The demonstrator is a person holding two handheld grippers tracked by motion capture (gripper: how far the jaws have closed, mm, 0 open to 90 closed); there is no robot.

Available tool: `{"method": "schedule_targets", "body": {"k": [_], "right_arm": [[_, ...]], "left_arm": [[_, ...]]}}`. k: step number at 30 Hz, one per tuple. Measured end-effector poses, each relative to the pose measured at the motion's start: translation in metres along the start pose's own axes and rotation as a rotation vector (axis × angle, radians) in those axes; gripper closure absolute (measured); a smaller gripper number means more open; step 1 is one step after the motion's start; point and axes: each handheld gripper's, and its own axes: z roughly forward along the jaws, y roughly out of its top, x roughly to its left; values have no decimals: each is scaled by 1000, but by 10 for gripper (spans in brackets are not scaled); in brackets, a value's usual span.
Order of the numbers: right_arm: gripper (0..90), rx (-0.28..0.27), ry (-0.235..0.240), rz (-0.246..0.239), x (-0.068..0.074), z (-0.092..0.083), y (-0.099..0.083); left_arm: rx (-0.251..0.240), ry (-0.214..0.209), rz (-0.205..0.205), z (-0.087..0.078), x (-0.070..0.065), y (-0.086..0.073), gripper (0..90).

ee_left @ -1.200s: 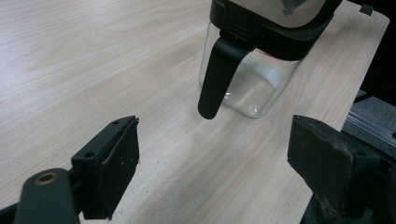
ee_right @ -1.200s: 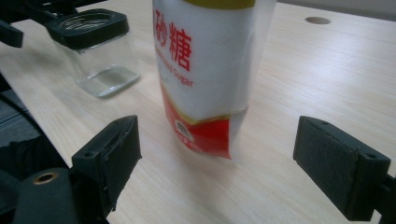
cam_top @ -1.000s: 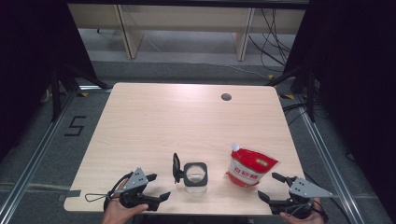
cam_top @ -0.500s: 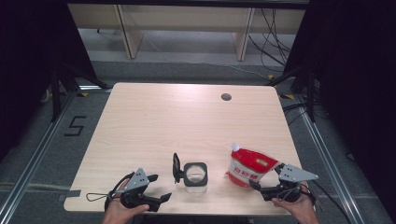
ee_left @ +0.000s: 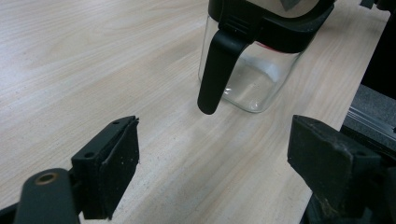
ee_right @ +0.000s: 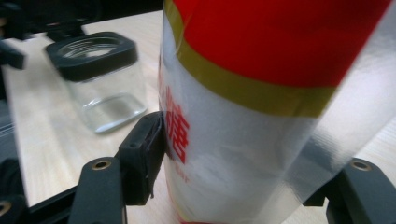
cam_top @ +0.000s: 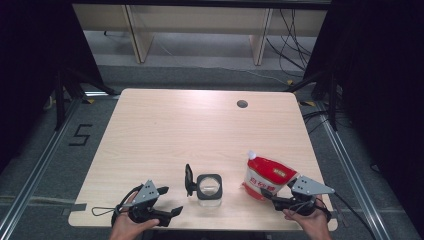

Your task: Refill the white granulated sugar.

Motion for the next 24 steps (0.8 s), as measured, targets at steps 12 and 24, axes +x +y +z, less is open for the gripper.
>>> {"method": "schedule_targets", "body": {"k": [12, 24], "right_arm": [[345, -22, -121, 88, 21, 6, -2], [254, -55, -11, 118, 2, 15, -15]], "left_arm": [[-3, 0, -36, 0, -3, 0, 163], [4, -14, -8, 0, -2, 0, 162]]}}
